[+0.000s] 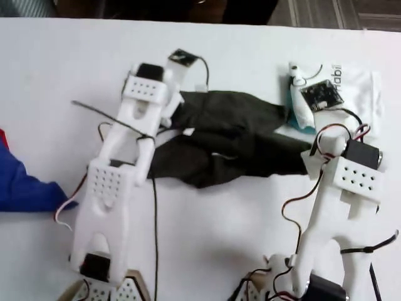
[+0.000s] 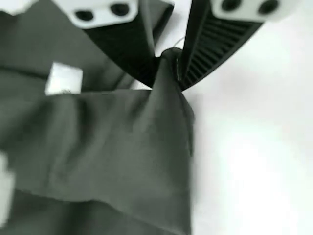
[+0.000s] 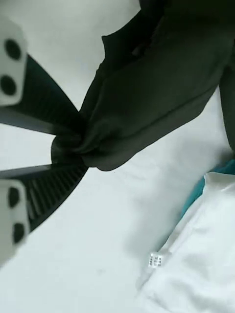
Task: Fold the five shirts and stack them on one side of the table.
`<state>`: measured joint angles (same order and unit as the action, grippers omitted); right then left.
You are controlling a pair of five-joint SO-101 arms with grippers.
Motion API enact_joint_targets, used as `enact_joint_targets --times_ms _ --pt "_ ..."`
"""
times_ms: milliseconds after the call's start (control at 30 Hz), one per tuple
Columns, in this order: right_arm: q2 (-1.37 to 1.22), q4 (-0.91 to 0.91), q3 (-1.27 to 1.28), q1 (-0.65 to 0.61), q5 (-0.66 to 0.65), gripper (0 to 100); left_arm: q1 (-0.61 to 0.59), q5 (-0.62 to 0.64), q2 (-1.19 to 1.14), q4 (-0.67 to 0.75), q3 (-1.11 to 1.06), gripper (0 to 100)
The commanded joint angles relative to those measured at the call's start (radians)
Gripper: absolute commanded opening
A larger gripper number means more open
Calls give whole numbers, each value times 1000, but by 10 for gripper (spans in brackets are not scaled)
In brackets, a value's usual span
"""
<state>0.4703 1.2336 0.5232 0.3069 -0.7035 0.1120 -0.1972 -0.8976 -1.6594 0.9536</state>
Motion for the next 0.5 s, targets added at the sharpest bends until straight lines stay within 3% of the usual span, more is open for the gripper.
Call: enact_joint_targets --times_ms 0,200,467 --pt "36 -36 -51 -33 58 19 -6 -2 109 -127 150 26" --pt "31 -74 -295 -47 117 19 -68 -2 262 -129 171 26" --pt "35 -116 -549 -50 153 19 -187 -3 631 -127 170 26"
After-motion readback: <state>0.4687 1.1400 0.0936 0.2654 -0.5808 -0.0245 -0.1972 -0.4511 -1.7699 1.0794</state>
